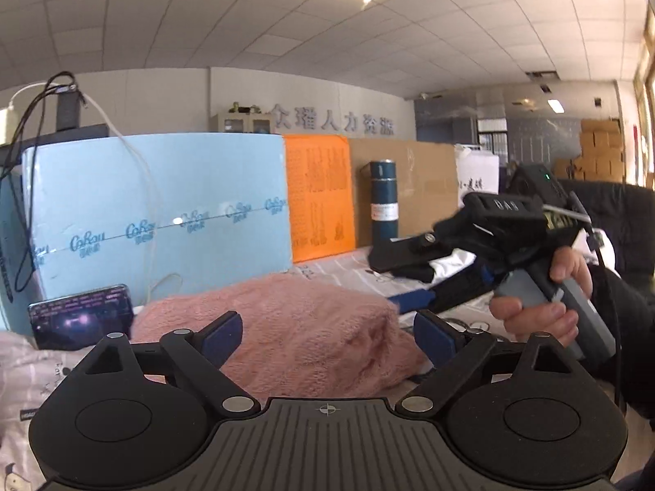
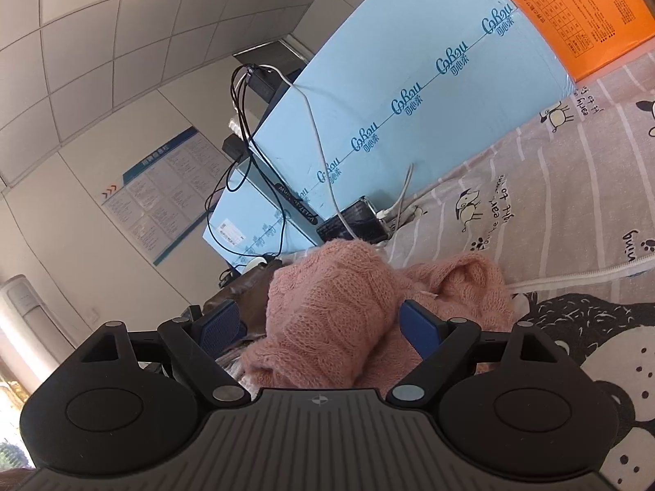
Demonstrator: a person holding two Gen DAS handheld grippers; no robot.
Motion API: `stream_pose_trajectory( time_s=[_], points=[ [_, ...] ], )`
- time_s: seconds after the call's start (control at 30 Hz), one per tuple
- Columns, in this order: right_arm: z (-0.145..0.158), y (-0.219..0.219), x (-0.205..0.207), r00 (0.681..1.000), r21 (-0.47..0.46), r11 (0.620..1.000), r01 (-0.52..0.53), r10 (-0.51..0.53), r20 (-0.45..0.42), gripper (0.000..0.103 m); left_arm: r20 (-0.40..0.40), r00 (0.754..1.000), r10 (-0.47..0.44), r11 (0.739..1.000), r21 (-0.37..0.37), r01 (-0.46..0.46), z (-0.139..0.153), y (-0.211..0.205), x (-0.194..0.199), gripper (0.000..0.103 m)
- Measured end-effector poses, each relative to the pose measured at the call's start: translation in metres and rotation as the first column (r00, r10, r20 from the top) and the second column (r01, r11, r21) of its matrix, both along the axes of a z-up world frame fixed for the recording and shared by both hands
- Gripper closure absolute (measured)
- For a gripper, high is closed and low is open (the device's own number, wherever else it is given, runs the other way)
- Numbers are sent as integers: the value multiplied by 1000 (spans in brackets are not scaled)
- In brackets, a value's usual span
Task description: Fold clothes
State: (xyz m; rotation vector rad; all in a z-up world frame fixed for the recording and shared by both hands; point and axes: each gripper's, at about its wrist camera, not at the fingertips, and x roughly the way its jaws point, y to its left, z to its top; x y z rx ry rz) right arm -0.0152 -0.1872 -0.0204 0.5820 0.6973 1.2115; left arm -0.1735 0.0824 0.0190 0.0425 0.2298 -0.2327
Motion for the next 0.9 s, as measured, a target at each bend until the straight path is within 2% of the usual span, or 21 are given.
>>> stream_pose_trajectory(
  time_s=[0.07, 0.13, 0.2, 0.3, 0.33, 0.37, 0.5, 0.6, 0.7, 0.83, 0.9],
  points=[
    [-4, 10, 2, 998, -36, 999, -13, 11, -58, 19, -52, 992, 115, 993, -18, -116, 0, 23, 10, 4],
    [-7, 19, 2, 995, -67, 998, -17, 10, -101, 21, -152, 968, 200, 979, -1, -202, -7, 37, 25, 4],
    [-8, 26, -1, 993, -91, 996, 0, -11, -116, 25, -214, 958, 189, 981, 0, -193, -15, 43, 31, 4],
    [-8, 37, -10, 994, -136, 990, 34, -47, -98, 50, -243, 959, 145, 988, -13, -153, -23, 43, 34, 4],
    [-7, 41, -14, 995, -160, 986, 56, -69, -76, 68, -231, 963, 139, 989, -20, -148, -23, 41, 35, 4],
    [-6, 43, -17, 994, -174, 982, 80, -90, -54, 79, -210, 968, 136, 989, -35, -147, -21, 38, 35, 4],
    [5, 29, -24, 978, -122, 970, 209, -207, 31, 83, -96, 989, 109, 990, -79, -117, -7, 22, 39, 3],
    [12, 11, -23, 940, -110, 934, 340, -334, 69, 84, -87, 987, 136, 987, -72, -143, -3, 20, 53, 3],
    [5, -6, -16, 912, -150, 900, 410, -408, 40, 84, -84, 982, 167, 983, -65, -172, -1, 19, 67, 3],
    [-10, -11, -15, 914, -214, 895, 391, -405, -24, 84, -174, 965, 194, 975, -70, -209, -22, 31, 88, 3],
    [-12, -6, -18, 914, -246, 887, 392, -406, -6, 82, -221, 951, 215, 970, -61, -233, -33, 36, 96, 2]
  ],
)
